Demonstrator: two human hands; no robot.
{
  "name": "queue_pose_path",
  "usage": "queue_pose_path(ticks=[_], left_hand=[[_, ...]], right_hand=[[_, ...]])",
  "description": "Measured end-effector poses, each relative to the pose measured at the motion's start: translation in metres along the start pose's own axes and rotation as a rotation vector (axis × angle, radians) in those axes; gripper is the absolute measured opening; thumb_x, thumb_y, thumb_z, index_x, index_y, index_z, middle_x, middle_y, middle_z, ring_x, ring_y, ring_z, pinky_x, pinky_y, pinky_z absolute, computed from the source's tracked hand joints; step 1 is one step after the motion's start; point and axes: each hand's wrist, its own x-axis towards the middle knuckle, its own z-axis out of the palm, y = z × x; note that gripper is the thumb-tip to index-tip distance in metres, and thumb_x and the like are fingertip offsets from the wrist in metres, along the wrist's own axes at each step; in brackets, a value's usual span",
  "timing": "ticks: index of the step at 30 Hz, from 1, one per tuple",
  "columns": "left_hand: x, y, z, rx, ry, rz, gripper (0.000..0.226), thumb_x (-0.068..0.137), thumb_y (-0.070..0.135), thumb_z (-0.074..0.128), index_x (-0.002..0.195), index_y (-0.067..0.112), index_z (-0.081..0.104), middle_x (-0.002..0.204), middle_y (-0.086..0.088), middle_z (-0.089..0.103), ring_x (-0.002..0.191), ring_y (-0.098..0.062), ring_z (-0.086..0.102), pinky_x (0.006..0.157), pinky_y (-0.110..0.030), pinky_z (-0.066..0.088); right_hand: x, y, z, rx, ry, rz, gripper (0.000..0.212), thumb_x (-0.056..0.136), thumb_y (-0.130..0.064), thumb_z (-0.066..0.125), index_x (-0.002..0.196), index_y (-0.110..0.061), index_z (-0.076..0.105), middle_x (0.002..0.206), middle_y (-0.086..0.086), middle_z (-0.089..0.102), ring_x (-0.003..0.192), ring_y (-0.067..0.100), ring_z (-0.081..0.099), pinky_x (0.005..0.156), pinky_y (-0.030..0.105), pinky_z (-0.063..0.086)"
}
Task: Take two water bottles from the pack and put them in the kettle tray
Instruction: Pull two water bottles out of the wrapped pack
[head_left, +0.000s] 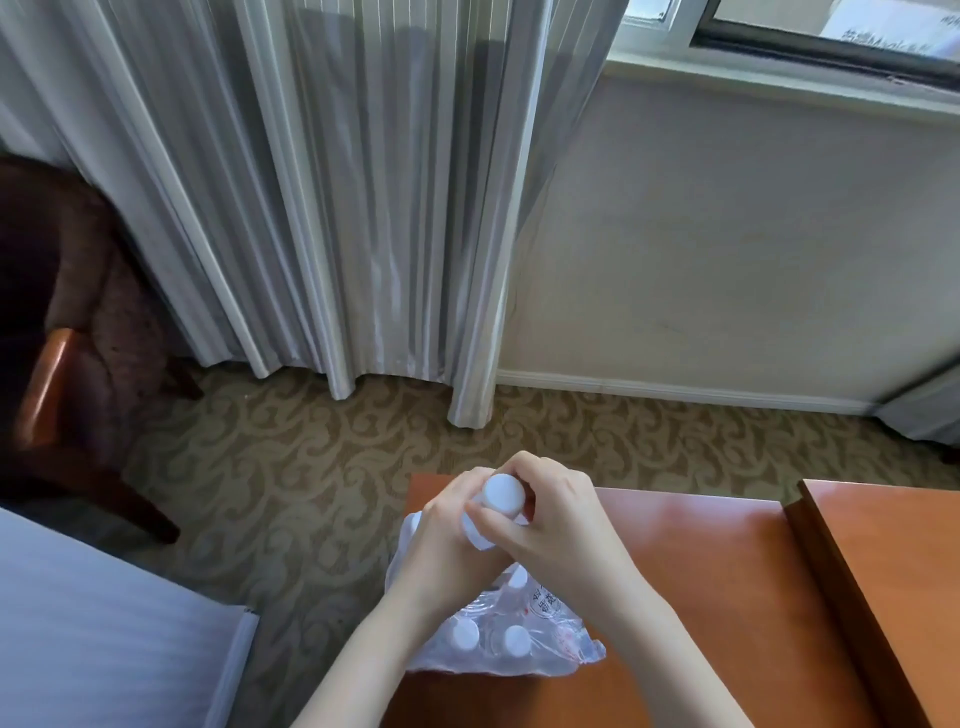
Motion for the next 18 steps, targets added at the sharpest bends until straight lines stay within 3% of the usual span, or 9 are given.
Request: queue_pose_path(ticks=[2, 5, 8, 10, 14, 16, 18], left_hand=[[0.001, -0.001, 0.001, 0.109, 0.042, 0.065, 0.006, 0.066, 0.037, 0.051, 0.066, 0.04, 0.045, 0.065, 0.012, 0.053, 0.063, 0.002, 0.053, 0.055, -0.008, 0.038], [0.004, -0.003, -0.003, 0.142, 0.078, 0.08, 0.017, 0.069, 0.034, 0.051, 0.062, 0.046, 0.042, 0.063, 0.014, 0.047, 0.062, 0.001, 0.051, 0.054, -0.009, 0.038], [0.005, 0.0, -0.007, 0.086, 0.049, 0.037, 0.012, 0.07, 0.04, 0.052, 0.065, 0.049, 0.047, 0.071, 0.017, 0.051, 0.063, -0.003, 0.052, 0.057, -0.028, 0.051], [0.006, 0.005, -0.007, 0.1, 0.027, 0.028, 0.003, 0.067, 0.048, 0.052, 0.067, 0.048, 0.05, 0.077, 0.016, 0.053, 0.068, -0.005, 0.055, 0.062, -0.035, 0.053], [0.006, 0.006, -0.017, -0.026, 0.125, -0.006, 0.017, 0.074, 0.04, 0.062, 0.075, 0.023, 0.061, 0.082, 0.002, 0.061, 0.076, -0.015, 0.06, 0.071, -0.038, 0.051], [0.006, 0.003, -0.025, -0.064, 0.155, -0.032, 0.011, 0.081, 0.026, 0.067, 0.077, 0.017, 0.063, 0.082, -0.003, 0.064, 0.078, -0.017, 0.061, 0.075, -0.038, 0.052], [0.004, 0.002, -0.029, -0.088, 0.164, -0.037, 0.006, 0.081, 0.022, 0.066, 0.077, 0.019, 0.063, 0.082, -0.004, 0.065, 0.078, -0.017, 0.062, 0.076, -0.039, 0.053]], right_hand=[[0.001, -0.004, 0.004, -0.022, -0.01, -0.022, 0.025, 0.075, -0.036, 0.066, 0.072, -0.019, 0.048, 0.067, -0.004, 0.05, 0.065, 0.008, 0.042, 0.06, 0.015, 0.03], [0.003, -0.004, 0.006, -0.004, -0.012, -0.027, 0.026, 0.077, -0.04, 0.067, 0.076, -0.019, 0.051, 0.069, -0.006, 0.049, 0.068, 0.009, 0.042, 0.063, 0.016, 0.031], [-0.002, 0.0, 0.009, 0.053, -0.02, -0.042, 0.031, 0.074, -0.05, 0.061, 0.085, -0.021, 0.056, 0.069, -0.015, 0.046, 0.073, 0.006, 0.044, 0.074, 0.022, 0.039], [-0.008, 0.007, 0.013, 0.173, 0.041, -0.002, 0.028, 0.075, -0.049, 0.058, 0.091, -0.026, 0.056, 0.071, -0.013, 0.052, 0.074, 0.008, 0.05, 0.074, 0.023, 0.044], [-0.016, 0.045, 0.02, 0.546, 0.176, 0.178, 0.023, 0.081, -0.043, 0.058, 0.1, -0.033, 0.049, 0.063, -0.01, 0.056, 0.062, 0.004, 0.051, 0.063, 0.015, 0.044], [-0.019, 0.075, 0.03, 0.391, 0.201, 0.229, 0.011, 0.086, -0.033, 0.063, 0.089, -0.032, 0.053, 0.066, -0.009, 0.058, 0.064, 0.009, 0.053, 0.065, 0.018, 0.043], [-0.022, 0.105, 0.047, 0.163, 0.118, 0.243, 0.009, 0.087, -0.026, 0.065, 0.085, -0.028, 0.056, 0.076, -0.008, 0.062, 0.078, 0.015, 0.057, 0.07, 0.02, 0.043]])
